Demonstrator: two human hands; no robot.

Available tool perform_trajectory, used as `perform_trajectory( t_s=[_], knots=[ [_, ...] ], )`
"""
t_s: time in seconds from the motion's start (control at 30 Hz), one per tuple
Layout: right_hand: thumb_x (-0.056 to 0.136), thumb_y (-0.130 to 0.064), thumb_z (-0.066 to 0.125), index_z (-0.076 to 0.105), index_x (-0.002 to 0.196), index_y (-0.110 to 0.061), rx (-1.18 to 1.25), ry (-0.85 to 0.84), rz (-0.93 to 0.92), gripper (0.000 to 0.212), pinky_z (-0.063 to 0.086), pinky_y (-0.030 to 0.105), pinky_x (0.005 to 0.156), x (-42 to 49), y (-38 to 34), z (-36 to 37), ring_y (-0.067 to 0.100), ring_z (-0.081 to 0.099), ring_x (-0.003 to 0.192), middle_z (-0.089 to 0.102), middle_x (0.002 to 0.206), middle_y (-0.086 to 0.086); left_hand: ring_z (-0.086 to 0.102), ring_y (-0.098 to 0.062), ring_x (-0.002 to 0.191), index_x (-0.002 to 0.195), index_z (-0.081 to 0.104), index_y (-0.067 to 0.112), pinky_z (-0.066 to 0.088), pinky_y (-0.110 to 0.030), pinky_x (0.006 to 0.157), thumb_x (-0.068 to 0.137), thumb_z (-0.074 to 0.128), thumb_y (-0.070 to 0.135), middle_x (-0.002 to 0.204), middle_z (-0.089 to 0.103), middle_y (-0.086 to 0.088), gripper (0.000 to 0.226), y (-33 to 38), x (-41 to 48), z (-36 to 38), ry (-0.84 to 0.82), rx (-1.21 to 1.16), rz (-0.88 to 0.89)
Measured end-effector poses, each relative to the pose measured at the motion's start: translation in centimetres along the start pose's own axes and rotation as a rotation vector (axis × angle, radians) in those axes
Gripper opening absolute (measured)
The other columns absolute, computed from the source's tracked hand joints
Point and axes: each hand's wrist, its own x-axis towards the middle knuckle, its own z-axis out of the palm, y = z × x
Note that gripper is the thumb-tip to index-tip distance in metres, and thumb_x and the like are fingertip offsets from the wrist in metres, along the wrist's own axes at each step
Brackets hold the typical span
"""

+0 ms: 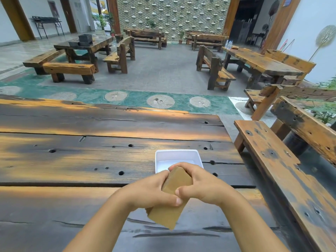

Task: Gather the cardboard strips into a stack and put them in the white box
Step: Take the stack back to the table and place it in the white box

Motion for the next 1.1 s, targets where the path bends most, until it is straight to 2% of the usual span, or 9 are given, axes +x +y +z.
perform_trajectory(
  t_s=[0.13, 0.23, 0.3, 0.37, 0.43, 0.5, 0.67, 0.93, 1.1],
  knots=[
    [0.06, -0.038, 0.078, 0.051, 0.131, -0.041, 0.124, 0.189, 0.004, 0.077, 0.054, 0.037, 0.099, 0.1, 0.4, 0.0, 0.009, 0.069, 0.1, 0.063, 0.122, -0.005, 0.073, -0.01, 0.096, 0.132, 0.054, 0.032, 0.055, -0.023, 0.066, 0.078, 0.078, 0.035, 0.117, 0.073, 0.004, 0.059, 0.3, 0.3, 0.5, 0.048, -0.187, 0.039],
    [0.063, -0.035, 0.078, 0.048, 0.138, -0.03, 0.376, 0.405, 0.0, 0.081, 0.054, 0.029, 0.091, 0.2, 0.9, 2.5, 0.009, 0.07, 0.103, 0.06, 0.129, -0.001, 0.072, -0.019, 0.11, 0.132, 0.056, 0.03, 0.06, -0.046, 0.086, 0.077, 0.078, 0.033, 0.127, 0.071, 0.0, 0.06, -0.3, 0.5, 1.1, 0.173, -0.312, 0.095],
    [0.068, -0.037, 0.076, 0.051, 0.138, -0.019, 0.552, 0.476, 0.015, 0.076, 0.056, 0.041, 0.096, 0.6, 1.2, 4.5, 0.019, 0.07, 0.11, 0.064, 0.13, 0.007, 0.072, -0.023, 0.111, 0.13, 0.056, 0.03, 0.054, -0.057, 0.095, 0.076, 0.079, 0.034, 0.124, 0.072, 0.001, 0.059, -0.7, 0.7, 1.8, 0.247, -0.379, 0.119],
    [0.075, -0.04, 0.07, 0.061, 0.128, -0.018, 0.656, 0.49, 0.015, 0.059, 0.057, 0.053, 0.096, 0.7, 1.1, 6.0, 0.026, 0.072, 0.108, 0.072, 0.121, 0.011, 0.073, -0.022, 0.11, 0.13, 0.055, 0.028, 0.06, -0.052, 0.09, 0.077, 0.079, 0.033, 0.123, 0.073, -0.001, 0.058, -1.0, 1.0, 2.6, 0.279, -0.448, 0.156],
    [0.079, -0.042, 0.063, 0.068, 0.119, -0.023, 0.671, 0.511, 0.009, 0.044, 0.059, 0.053, 0.091, 0.7, 0.8, 6.8, 0.025, 0.075, 0.103, 0.077, 0.111, 0.007, 0.073, -0.018, 0.106, 0.128, 0.056, 0.028, 0.062, -0.034, 0.078, 0.079, 0.079, 0.03, 0.121, 0.074, -0.001, 0.054, -1.1, 1.2, 3.7, 0.31, -0.496, 0.174],
    [0.079, -0.043, 0.06, 0.069, 0.114, -0.026, 0.681, 0.533, 0.013, 0.04, 0.061, 0.049, 0.089, 0.7, 1.0, 7.2, 0.022, 0.075, 0.099, 0.079, 0.107, 0.004, 0.074, -0.017, 0.104, 0.127, 0.056, 0.028, 0.06, -0.029, 0.075, 0.08, 0.079, 0.031, 0.117, 0.075, 0.0, 0.053, -1.2, 1.4, 4.4, 0.333, -0.522, 0.162],
    [0.076, -0.043, 0.057, 0.067, 0.114, -0.03, 0.709, 0.577, 0.049, 0.041, 0.06, 0.053, 0.089, 0.4, 2.2, 7.4, 0.017, 0.076, 0.094, 0.079, 0.1, -0.002, 0.075, -0.021, 0.104, 0.126, 0.056, 0.033, 0.062, -0.042, 0.086, 0.075, 0.079, 0.039, 0.114, 0.077, 0.0, 0.056, -1.2, 1.8, 5.3, 0.276, -0.506, 0.114],
    [0.077, -0.04, 0.053, 0.065, 0.114, -0.03, 0.726, 0.63, 0.01, 0.041, 0.06, 0.039, 0.081, -0.4, 2.7, 7.4, 0.009, 0.075, 0.088, 0.078, 0.096, -0.009, 0.076, -0.021, 0.1, 0.126, 0.056, 0.03, 0.06, -0.037, 0.079, 0.074, 0.081, 0.037, 0.112, 0.078, -0.002, 0.058, -0.9, 2.2, 6.0, 0.27, -0.49, 0.102],
    [0.076, -0.033, 0.059, 0.063, 0.121, -0.027, 0.715, 0.438, 0.016, 0.046, 0.06, 0.042, 0.089, -1.9, 3.4, 5.5, 0.018, 0.074, 0.102, 0.078, 0.109, 0.001, 0.073, -0.028, 0.109, 0.128, 0.055, 0.03, 0.055, -0.058, 0.097, 0.074, 0.084, 0.037, 0.12, 0.074, -0.003, 0.061, -0.6, 2.1, 6.0, 0.237, -0.426, 0.093]
  ],
)
